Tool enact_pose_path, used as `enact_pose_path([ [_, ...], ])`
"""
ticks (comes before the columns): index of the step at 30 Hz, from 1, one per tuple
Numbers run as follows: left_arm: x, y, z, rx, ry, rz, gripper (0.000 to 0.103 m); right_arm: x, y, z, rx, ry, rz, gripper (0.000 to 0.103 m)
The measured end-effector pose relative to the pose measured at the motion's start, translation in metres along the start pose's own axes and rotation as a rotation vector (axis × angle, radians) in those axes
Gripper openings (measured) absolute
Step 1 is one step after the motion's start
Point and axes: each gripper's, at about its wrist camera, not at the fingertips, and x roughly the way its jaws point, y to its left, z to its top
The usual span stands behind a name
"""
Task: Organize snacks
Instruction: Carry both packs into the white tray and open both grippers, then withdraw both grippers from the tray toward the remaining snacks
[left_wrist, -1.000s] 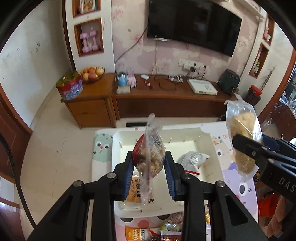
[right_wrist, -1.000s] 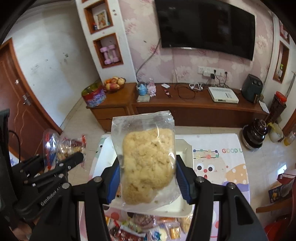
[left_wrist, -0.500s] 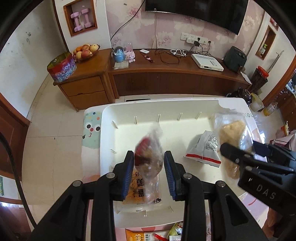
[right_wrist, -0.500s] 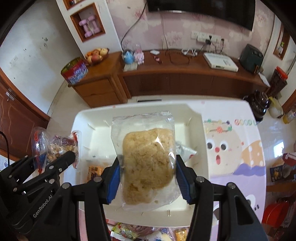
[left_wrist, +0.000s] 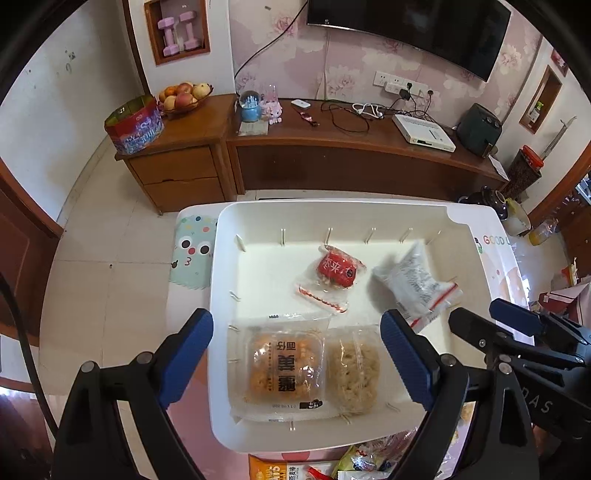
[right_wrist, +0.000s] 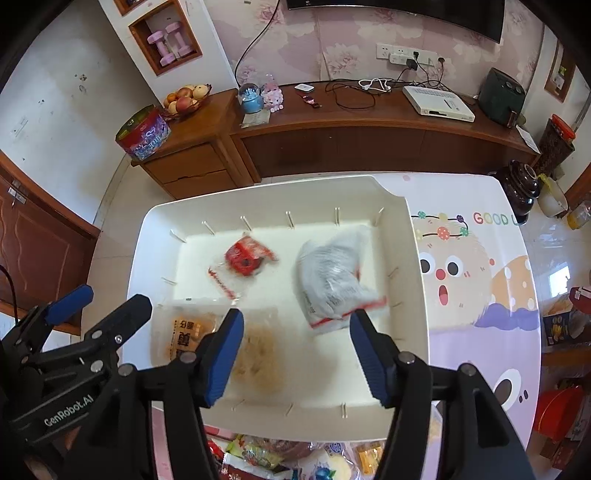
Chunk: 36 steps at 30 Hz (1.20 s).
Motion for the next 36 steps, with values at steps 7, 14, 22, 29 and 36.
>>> enact_pose_path([
  [7, -0.016, -0.004, -0.007, 0.007, -0.027, -0.001, 0.091, -0.005, -0.002, -0.009, 0.005, 0.011, 0.004, 0.061],
  [14, -0.034, -0.007, -0.016, 0.011, -0.043, 0.002, 0.091, -0.021, -0.004, -0.019, -0.005, 0.003, -0.005, 0.061],
  [22, -0.058, -0.014, -0.029, 0.003, -0.075, -0.002, 0.091, -0.046, -0.007, -0.033, -0.022, -0.019, -0.01, 0.061],
  [29, -0.081, -0.025, -0.048, 0.015, -0.089, -0.004, 0.091, -0.069, -0.011, -0.049, -0.034, -0.049, -0.002, 0.061],
  [36, -0.106, -0.04, -0.075, 0.024, -0.11, -0.007, 0.091, -0.093, -0.02, -0.078, -0.048, -0.081, 0.005, 0.061],
])
